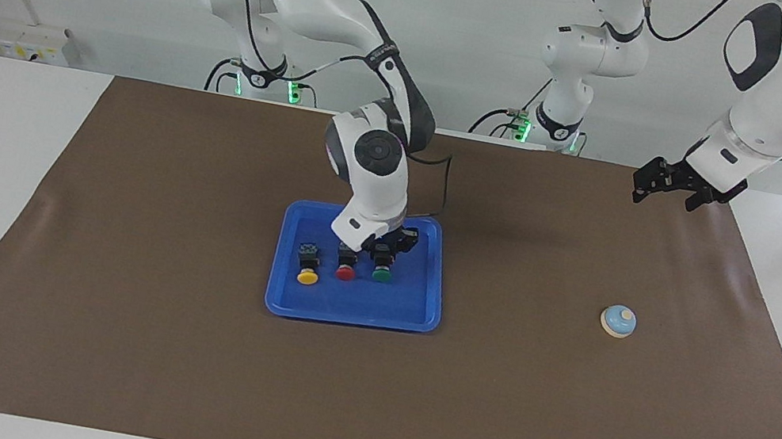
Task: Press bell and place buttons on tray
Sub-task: 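Carry the green button into the tray beside the red one and release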
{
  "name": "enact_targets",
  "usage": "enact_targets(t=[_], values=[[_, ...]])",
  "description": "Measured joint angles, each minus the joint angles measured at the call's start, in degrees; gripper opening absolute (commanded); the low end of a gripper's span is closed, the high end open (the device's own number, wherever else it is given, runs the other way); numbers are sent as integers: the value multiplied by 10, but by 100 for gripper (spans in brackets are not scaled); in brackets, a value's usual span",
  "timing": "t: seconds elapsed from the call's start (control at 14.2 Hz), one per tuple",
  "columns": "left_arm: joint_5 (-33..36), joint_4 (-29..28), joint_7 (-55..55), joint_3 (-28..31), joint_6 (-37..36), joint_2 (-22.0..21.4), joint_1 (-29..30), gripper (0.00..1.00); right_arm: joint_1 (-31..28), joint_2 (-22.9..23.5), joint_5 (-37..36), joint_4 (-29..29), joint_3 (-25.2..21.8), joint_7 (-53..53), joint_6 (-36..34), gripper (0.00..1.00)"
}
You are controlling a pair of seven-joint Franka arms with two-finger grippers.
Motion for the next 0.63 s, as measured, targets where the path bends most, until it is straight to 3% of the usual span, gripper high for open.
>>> enact_targets(t=[0.07,0.42,0.63], values=[[0,0,0,0,0,0,0,100,1,0,0,-1,0,1,0,99],[0,0,0,0,0,0,0,100,-3,-5,0,26,-6,1,-36,100],[0,0,0,0,0,0,0,100,-19,-41,-1,63,-19,-1,-73,100]])
